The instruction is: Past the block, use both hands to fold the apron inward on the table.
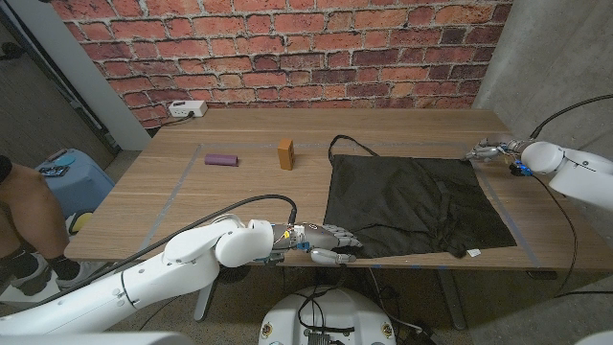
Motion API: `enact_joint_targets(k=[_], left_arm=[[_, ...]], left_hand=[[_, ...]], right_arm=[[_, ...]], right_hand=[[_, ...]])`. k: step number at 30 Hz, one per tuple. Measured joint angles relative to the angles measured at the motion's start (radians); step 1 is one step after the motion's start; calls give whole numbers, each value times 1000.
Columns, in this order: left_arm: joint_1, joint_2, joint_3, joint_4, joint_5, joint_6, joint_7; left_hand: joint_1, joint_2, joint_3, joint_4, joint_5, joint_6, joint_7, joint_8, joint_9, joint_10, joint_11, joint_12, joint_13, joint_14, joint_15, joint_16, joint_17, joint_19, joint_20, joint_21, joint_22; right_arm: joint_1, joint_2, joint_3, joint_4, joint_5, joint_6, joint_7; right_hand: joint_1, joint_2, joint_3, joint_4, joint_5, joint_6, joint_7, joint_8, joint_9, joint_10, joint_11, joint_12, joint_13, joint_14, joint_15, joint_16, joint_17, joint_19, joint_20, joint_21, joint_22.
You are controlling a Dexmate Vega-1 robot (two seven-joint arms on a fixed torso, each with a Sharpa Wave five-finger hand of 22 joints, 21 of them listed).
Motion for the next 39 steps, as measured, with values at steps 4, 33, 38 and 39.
enact_joint_targets(k=[4,33,38,39], left_arm=[[-2,-1,2,0,2,3,-5],[-20,-10,9,15,-7,1,-17],[-23,-12,11,17,-9,1,-19],[-23,-12,11,18,-10,1,-19]], left_hand=[[0,0,0,0,0,0,0,0,0,0,0,0,0,0,0,0,0,0,0,0,0],[0,0,0,0,0,0,0,0,0,0,0,0,0,0,0,-7,2,0,0,0,0],[0,0,0,0,0,0,0,0,0,0,0,0,0,0,0,-7,3,0,0,0,0],[0,0,0,0,0,0,0,0,0,0,0,0,0,0,0,-7,3,0,0,0,0]], right_arm=[[9,9,-9,11,-5,3,4],[62,49,-62,33,-38,-21,46],[69,57,-69,35,-48,-29,46],[71,58,-71,35,-50,-31,46]], right_hand=[[5,5,-4,4,0,0,0,0,0,3,-3,0,2,0,0,0,0,0,0,0,2],[54,30,-40,18,23,158,-15,0,9,181,-30,120,58,131,-8,52,43,52,-3,1,10],[75,41,-53,16,30,221,-30,11,12,240,-43,170,81,186,-14,77,59,77,-6,9,9],[78,43,-55,16,30,232,-34,13,14,249,-45,179,86,197,-14,83,63,84,-6,10,9]])
